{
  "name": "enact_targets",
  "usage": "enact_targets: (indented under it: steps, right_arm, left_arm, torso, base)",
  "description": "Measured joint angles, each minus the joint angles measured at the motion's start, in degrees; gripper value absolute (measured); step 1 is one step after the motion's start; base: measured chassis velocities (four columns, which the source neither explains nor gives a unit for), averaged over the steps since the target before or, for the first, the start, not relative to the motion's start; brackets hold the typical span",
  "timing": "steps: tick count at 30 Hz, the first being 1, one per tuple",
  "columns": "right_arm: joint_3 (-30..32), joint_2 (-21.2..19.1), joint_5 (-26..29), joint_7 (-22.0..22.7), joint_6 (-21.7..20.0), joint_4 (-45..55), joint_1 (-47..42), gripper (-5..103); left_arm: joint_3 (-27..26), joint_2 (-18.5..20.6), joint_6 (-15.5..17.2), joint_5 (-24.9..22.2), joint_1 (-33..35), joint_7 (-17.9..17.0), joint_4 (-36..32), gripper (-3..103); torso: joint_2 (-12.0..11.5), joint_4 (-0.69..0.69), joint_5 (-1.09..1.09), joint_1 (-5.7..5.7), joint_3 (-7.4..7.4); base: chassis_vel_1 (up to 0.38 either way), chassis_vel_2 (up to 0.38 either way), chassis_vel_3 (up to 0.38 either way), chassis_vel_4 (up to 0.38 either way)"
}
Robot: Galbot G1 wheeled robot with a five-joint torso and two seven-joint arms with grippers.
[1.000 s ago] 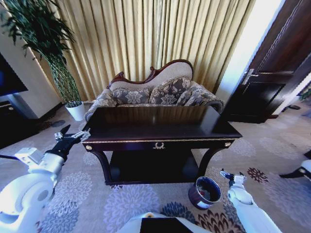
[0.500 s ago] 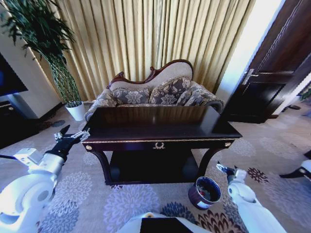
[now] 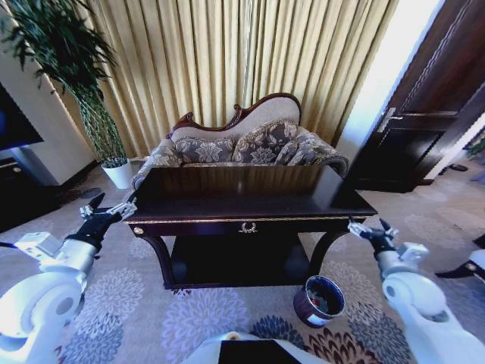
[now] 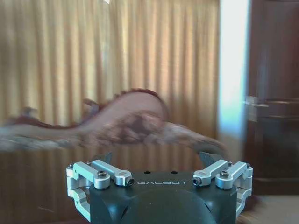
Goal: Move to the front of the table and place the trash on the table into the trash bin.
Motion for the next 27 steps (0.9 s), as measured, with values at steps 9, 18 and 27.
enact_targets:
  steps: [9, 18, 27]
  right_arm:
    - [-5.2, -2.7, 3.8, 3.6, -4.2, 13.3, 0.9, 100]
    - [-8.1, -3.4, 2.5, 5.4, -6.3, 16.7, -0.3, 100]
    - [-9.2, -2.6, -0.5, 5.4, -6.3, 17.0, -1.8, 100]
  left_arm:
    - [-1.0, 0.5, 0.6, -1.0, 0.1, 0.0, -0.8, 100]
    - [-1.1, 0.7, 0.7, -1.2, 0.2, 0.0, -1.1, 100]
    - [-1.2, 1.1, 3.9, -2.2, -0.4, -1.3, -2.1, 100]
  torso:
    - [0.0, 0.01, -0.01, 0.0, 0.0]
    - [0.0, 0.01, 0.0, 0.0, 0.0]
    - [0.0, 0.0, 0.01, 0.01, 0.0]
  base:
    - [0.0, 0.0, 0.0, 0.0]
    - [0.0, 0.0, 0.0, 0.0]
    - [0.013, -0.012, -0.018, 0.019]
